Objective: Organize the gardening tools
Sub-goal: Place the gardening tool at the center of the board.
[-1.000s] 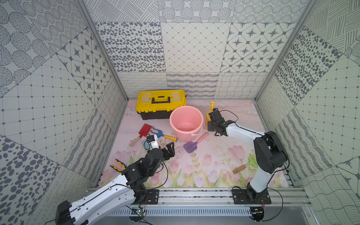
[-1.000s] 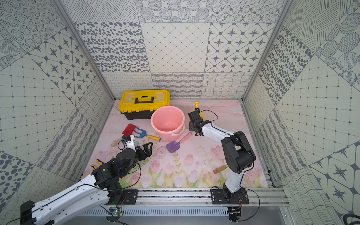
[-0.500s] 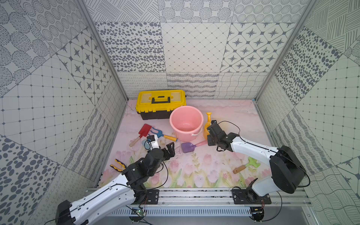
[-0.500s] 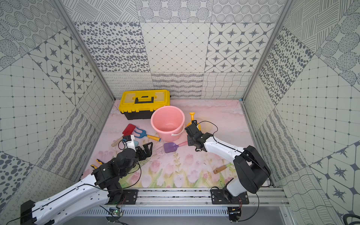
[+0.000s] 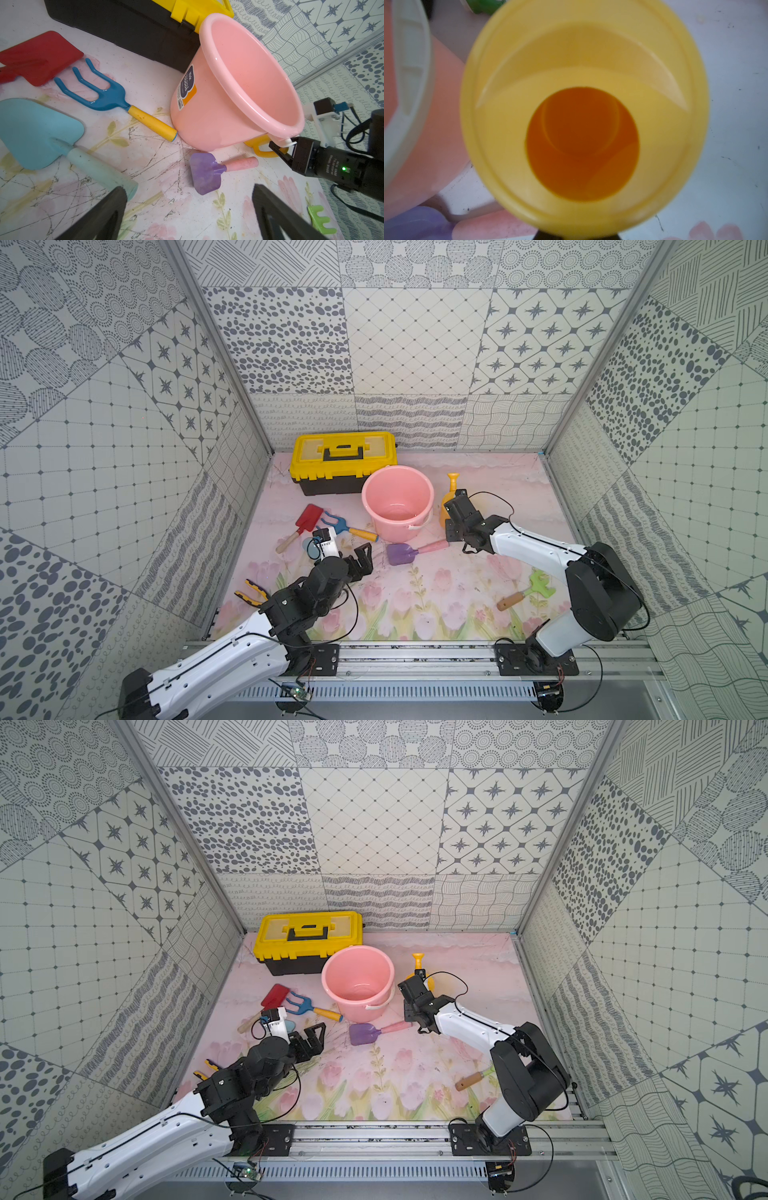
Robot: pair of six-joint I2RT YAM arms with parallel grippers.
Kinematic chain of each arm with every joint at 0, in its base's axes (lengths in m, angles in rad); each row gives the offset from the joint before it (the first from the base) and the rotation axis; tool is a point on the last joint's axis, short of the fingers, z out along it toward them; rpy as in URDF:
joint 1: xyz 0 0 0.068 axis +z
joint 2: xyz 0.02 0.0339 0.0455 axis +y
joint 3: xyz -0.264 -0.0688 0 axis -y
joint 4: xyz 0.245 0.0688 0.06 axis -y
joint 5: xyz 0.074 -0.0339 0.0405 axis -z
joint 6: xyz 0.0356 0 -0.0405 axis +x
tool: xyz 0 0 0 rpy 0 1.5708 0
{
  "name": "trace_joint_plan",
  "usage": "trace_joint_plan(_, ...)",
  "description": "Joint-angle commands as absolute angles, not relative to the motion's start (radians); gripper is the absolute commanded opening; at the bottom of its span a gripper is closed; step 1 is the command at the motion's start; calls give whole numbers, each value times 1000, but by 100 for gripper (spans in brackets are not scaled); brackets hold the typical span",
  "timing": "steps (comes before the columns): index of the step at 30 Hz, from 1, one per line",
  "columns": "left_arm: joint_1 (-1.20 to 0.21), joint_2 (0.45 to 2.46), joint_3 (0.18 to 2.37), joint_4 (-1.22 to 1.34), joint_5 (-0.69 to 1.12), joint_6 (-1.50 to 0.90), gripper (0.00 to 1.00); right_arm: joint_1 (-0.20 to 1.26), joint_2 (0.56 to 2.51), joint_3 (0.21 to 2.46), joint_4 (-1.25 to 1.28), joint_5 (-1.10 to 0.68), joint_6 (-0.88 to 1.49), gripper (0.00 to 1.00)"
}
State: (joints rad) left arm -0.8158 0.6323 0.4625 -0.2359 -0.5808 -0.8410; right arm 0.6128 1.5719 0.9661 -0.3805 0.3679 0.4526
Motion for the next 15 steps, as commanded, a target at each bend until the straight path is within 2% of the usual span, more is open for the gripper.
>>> trace_joint_plan(1,-821,632,466,-234,-596,-828,99,612,1576,973,-369,378,454,0)
trace_joint_plan(2,-820,632,466,-234,-597,-828,99,611,1572,971,-369,376,457,5)
trace_joint_plan(4,-820,636,466,-232,-598,-828,99,611,1559,968,-369,370,460,31)
trace_joint_plan(7,-820,639,466,-233,-605,-825,100,614,1509,957,-368,357,470,60)
trace_joint_plan(11,-820,646,463,-232,-619,-823,99,637,1382,915,-349,359,470,79)
trace_joint_plan(15,-820,670,461,-228,-647,-820,100,677,1243,830,-288,341,449,89)
